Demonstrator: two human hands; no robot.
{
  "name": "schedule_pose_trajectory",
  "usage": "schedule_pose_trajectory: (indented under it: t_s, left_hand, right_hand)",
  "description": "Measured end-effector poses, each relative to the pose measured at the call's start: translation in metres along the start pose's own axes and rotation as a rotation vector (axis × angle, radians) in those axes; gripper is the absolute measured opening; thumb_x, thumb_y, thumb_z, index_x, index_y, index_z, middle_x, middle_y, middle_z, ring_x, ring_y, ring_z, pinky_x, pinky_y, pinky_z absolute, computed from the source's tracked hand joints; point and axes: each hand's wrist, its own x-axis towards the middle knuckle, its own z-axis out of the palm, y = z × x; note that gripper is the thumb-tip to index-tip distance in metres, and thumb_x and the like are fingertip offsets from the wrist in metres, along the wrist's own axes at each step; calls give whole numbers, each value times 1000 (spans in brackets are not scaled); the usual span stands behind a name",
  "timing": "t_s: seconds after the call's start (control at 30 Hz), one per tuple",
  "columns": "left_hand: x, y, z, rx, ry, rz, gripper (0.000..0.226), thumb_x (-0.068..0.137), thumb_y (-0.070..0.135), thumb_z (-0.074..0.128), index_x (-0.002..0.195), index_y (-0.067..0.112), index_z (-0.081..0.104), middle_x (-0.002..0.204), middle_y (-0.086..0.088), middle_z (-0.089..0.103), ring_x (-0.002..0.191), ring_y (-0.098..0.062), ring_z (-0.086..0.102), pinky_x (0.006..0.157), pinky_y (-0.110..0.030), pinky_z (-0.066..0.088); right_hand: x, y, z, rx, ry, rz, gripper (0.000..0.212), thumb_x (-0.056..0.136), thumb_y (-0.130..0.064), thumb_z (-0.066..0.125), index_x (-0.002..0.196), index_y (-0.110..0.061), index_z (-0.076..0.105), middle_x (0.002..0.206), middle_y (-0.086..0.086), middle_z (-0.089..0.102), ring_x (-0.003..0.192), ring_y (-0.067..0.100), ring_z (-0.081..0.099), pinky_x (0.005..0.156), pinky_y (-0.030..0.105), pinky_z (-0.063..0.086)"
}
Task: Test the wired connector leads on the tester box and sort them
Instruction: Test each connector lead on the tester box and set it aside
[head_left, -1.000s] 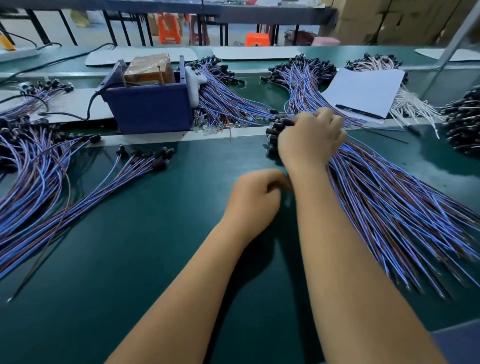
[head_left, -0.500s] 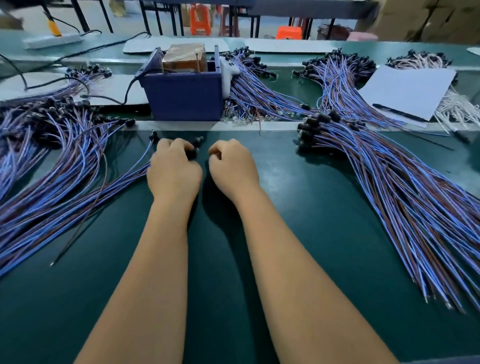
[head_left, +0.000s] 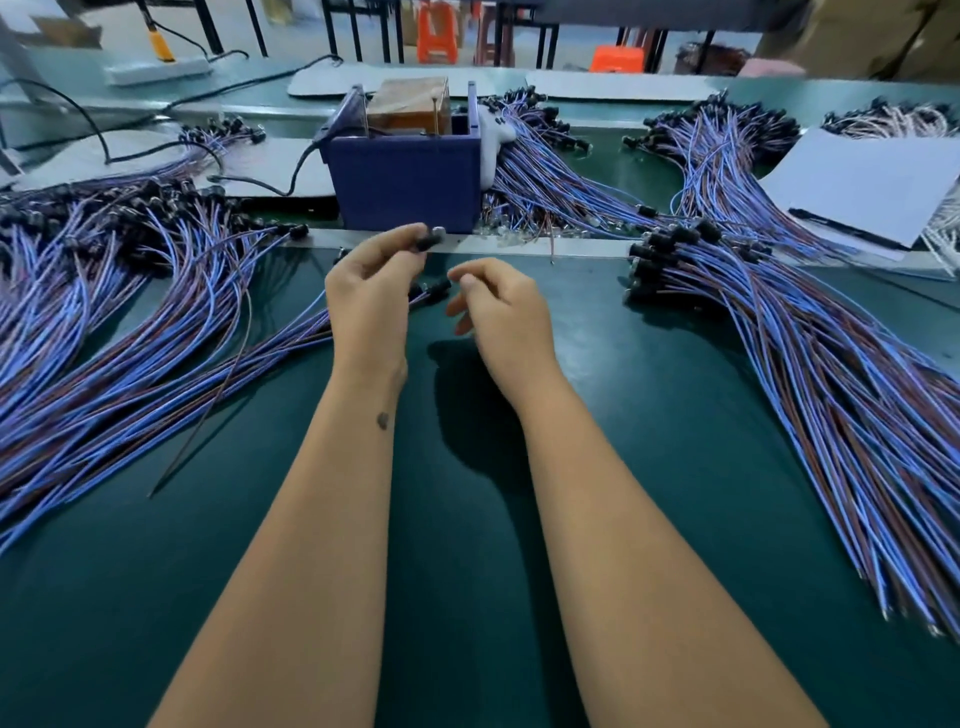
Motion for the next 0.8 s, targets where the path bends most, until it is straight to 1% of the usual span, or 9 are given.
schedule_pose_trajectory:
  t_s: [0.1,0.17,0.23,0.33,0.4,0.47,0.63,0.7,0.8]
  left_hand:
    - [-8,9,5,-430,-277,-172,37,88,2,40,77,5,75,78,-10,72,71,-16,67,69,-23,54]
    - [-14,13,6,-480,-517,-277,37,84,15,44,63,8,74,67,-6,69,61,-17,63,63,-23,52]
    - [-17,14,6,-372,-688,-350,41,82,24,44,54,10,70,61,-6,64,57,-17,57,59,-23,48]
    - [-18,11,4,-121,-881,-389,45,87,22,43,48,12,63,58,-6,59,55,-19,52,59,-27,42]
    - [-21,10,4,29,-1011,-432,46,87,24,42,47,14,63,57,-6,59,51,-19,53,53,-24,41]
    - [-23,9,5,136,-1088,-507,46,85,28,43,48,13,65,58,-5,62,51,-18,58,50,-21,47]
    - [-14,9,-4,232,-1055,-593,46,89,34,43,71,11,79,85,-7,76,79,-19,73,73,-23,57]
    - [-10,9,-6,237,-881,-557,46,93,27,42,63,13,74,84,-8,76,82,-21,74,71,-26,58]
    - [-4,5,-8,287,-456,-426,40,94,20,43,59,13,61,73,-7,73,78,-22,74,66,-29,57]
  right_hand:
    - [-1,-8,1,421,-97,159,28,103,-20,38,93,-15,63,69,2,67,62,15,61,62,25,49]
    - [0,-9,0,542,-172,221,37,105,-28,34,94,-14,66,79,4,69,76,18,64,72,31,51]
    - [1,-9,-5,617,-199,257,41,106,-26,34,93,-8,69,83,9,67,81,19,62,75,31,48]
    - [2,-9,-12,694,-161,360,34,100,-17,48,72,-14,66,56,6,57,55,18,54,59,32,39]
    - [1,-11,-15,782,-121,411,14,98,-11,54,86,-8,62,67,12,63,60,22,62,60,32,51]
    - [1,-11,-18,878,-53,392,5,97,-2,53,95,-4,58,73,11,69,61,16,68,59,24,57]
    - [3,-11,-23,1072,27,353,10,94,1,56,90,-6,62,71,8,69,61,10,68,59,16,55]
    - [4,-9,-24,1076,23,325,11,94,3,56,92,-5,62,72,9,69,63,11,69,61,16,56]
    - [5,-6,-25,992,-34,278,15,92,8,54,95,-5,61,70,7,71,65,12,70,67,18,57]
